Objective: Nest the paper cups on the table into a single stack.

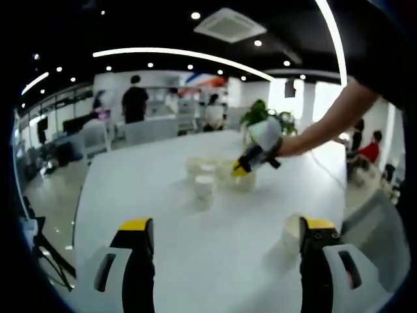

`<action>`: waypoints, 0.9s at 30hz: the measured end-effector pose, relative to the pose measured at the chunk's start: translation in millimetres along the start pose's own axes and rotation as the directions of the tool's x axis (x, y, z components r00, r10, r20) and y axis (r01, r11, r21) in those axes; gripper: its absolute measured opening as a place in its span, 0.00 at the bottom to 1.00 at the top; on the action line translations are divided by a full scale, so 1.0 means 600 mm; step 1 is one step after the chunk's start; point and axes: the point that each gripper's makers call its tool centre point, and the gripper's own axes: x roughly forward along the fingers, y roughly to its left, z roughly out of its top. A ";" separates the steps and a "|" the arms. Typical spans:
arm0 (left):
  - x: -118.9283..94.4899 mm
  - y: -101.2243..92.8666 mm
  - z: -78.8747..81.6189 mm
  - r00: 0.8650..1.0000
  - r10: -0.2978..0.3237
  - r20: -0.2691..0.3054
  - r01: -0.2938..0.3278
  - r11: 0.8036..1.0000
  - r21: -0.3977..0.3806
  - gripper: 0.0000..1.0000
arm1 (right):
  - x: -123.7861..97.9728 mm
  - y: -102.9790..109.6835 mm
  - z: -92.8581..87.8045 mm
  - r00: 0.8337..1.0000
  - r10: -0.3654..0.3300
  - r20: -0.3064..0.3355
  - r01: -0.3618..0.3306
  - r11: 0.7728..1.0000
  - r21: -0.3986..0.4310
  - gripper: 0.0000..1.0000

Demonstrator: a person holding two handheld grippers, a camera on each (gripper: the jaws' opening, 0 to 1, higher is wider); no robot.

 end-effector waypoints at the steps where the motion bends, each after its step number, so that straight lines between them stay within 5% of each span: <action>1: 0.000 -0.001 0.001 1.000 0.000 0.001 0.000 1.000 0.002 0.92 | -0.002 0.001 0.000 1.000 0.002 0.001 -0.002 1.000 0.000 0.00; 17: 0.006 -0.012 0.027 0.999 -0.011 0.031 0.011 1.000 0.014 0.92 | -0.068 0.027 0.050 0.996 -0.012 0.090 0.012 1.000 0.005 0.00; 27: 0.017 -0.011 0.073 0.997 -0.041 0.068 0.038 0.998 0.048 0.93 | -0.162 0.048 0.110 0.981 -0.029 0.194 0.029 1.000 0.000 0.00</action>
